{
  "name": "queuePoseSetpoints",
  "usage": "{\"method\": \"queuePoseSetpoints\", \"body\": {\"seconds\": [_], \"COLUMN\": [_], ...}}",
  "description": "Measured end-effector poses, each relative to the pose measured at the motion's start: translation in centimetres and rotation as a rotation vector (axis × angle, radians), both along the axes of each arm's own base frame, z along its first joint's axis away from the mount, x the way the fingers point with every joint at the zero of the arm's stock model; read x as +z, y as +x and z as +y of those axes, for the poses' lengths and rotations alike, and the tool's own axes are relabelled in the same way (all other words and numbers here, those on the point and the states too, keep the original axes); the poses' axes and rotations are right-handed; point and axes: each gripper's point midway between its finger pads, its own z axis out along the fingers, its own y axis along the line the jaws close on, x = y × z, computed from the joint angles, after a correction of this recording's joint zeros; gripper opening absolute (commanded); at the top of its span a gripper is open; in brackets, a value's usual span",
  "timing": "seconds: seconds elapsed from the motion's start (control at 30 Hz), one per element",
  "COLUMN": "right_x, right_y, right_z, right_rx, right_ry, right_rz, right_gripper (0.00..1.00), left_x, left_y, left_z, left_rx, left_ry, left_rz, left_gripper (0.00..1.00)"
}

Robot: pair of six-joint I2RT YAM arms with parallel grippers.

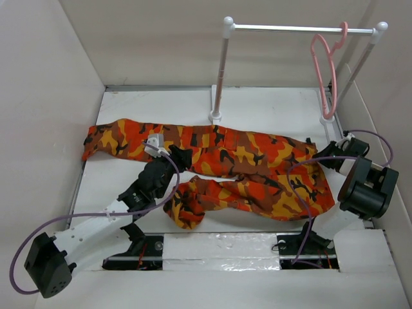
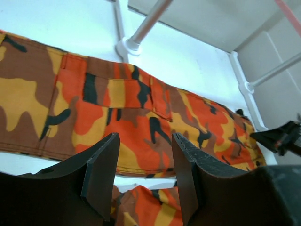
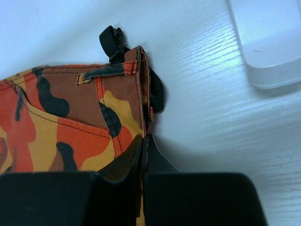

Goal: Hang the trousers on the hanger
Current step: Flatten out the trousers at the center of the board.

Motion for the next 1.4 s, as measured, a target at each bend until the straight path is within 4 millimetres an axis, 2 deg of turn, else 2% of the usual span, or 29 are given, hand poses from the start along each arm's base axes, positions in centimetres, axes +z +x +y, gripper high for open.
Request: {"method": "queuePoseSetpoints", "body": {"seconds": [0.2, 0.3, 0.37, 0.47, 0.63, 0.7, 0.8, 0.87, 0.93, 1.03, 1.13, 1.23, 1.33, 1.4], "right_x": [3.1, 4.1, 4.4, 4.5, 4.6, 5.0, 5.9, 6.4, 6.6, 6.8, 7.1, 7.2, 7.4, 7.5], "right_y": [0.5, 0.7, 0.7, 0.5, 1.4, 2.2, 3.3, 3.7, 3.8, 3.7, 3.3, 3.1, 3.2, 3.3], "right_z": [-1.9, -3.4, -4.2, -4.7, -4.1, -3.4, -2.5, -2.3, -2.3, -2.8, -3.5, -3.9, -3.8, -3.7], "right_rx": [-0.100, -0.152, -0.184, -0.222, -0.235, -0.219, -0.200, -0.195, -0.200, -0.217, -0.236, -0.246, -0.241, -0.233], "right_ry": [-0.006, -0.015, -0.024, -0.038, -0.060, -0.071, -0.083, -0.090, -0.093, -0.089, -0.073, -0.057, -0.049, -0.046], "right_rz": [-0.078, -0.112, -0.129, -0.147, -0.165, -0.181, -0.213, -0.232, -0.241, -0.253, -0.270, -0.285, -0.296, -0.301], "right_gripper": [0.00, 0.00, 0.00, 0.00, 0.00, 0.00, 0.00, 0.00, 0.00, 0.00, 0.00, 0.00, 0.00, 0.00], "left_x": [-2.1, -4.2, -5.5, -7.8, -9.5, -10.9, -13.5, -14.9, -15.4, -14.6, -13.7, -13.1, -13.1, -14.2], "left_y": [2.8, 5.1, 6.4, 8.8, 15.2, 16.9, 17.1, 16.8, 17.6, 20.1, 20.5, 21.4, 25.0, 26.1], "left_z": [2.1, 4.2, 5.6, 8.3, 12.4, 14.5, 17.1, 17.8, 18.0, 18.9, 21.4, 24.4, 26.7, 27.9], "left_rx": [0.071, 0.142, 0.197, 0.307, 0.456, 0.511, 0.595, 0.633, 0.657, 0.695, 0.753, 0.801, 0.805, 0.800], "left_ry": [-0.005, -0.006, -0.007, 0.020, -0.019, -0.046, -0.055, -0.033, -0.011, 0.003, 0.026, 0.052, 0.050, 0.055], "left_rz": [0.050, 0.105, 0.137, 0.210, 0.301, 0.345, 0.421, 0.476, 0.521, 0.538, 0.540, 0.576, 0.606, 0.638], "left_gripper": [0.45, 0.46, 0.53, 0.58, 0.58, 0.58, 0.58, 0.58, 0.58, 0.58, 0.68, 0.68, 0.67, 0.67]}}
